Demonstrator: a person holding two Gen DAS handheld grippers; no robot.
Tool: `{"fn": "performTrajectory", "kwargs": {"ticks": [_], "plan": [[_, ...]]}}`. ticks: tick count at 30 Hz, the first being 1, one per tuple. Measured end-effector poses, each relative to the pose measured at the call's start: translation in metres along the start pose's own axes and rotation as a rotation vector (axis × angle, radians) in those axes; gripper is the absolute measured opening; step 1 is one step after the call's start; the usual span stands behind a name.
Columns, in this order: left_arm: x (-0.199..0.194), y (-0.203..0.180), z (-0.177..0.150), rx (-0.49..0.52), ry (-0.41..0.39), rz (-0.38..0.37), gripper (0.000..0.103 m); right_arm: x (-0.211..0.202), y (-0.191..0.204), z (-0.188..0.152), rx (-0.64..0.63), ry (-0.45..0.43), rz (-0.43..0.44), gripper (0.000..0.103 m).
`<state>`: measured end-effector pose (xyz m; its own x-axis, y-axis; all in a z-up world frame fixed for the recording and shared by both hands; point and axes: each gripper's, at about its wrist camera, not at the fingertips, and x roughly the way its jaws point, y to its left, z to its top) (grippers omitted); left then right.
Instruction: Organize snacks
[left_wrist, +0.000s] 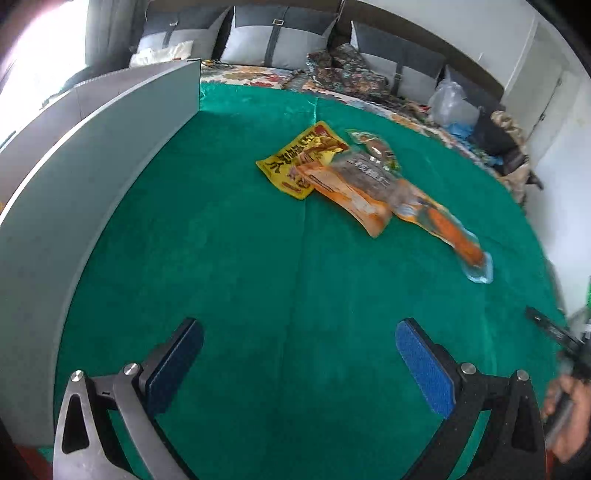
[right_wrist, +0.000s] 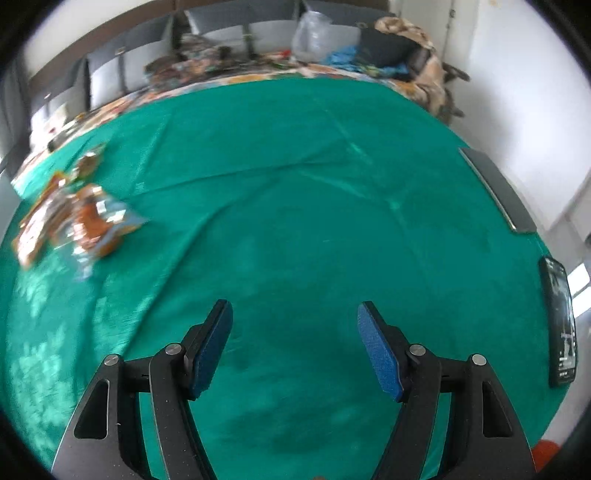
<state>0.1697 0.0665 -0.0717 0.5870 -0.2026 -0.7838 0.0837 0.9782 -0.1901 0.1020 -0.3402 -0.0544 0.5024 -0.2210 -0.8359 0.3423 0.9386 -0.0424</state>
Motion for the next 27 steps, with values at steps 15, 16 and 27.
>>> {"fn": "performTrajectory", "kwargs": {"ticks": [15,16,27], "plan": [[0.061,-0.017,0.009,0.148,-0.022,0.128,0.103,0.025,-0.003,0.011,-0.01,-0.062,0.035,0.083],[0.061,-0.017,0.009,0.148,-0.022,0.128,0.103,0.025,-0.003,0.011,-0.01,-0.062,0.033,0.083],[0.061,-0.017,0.009,0.149,-0.022,0.127,0.103,0.027,-0.004,0.01,-0.011,-0.061,0.033,0.083]]}}
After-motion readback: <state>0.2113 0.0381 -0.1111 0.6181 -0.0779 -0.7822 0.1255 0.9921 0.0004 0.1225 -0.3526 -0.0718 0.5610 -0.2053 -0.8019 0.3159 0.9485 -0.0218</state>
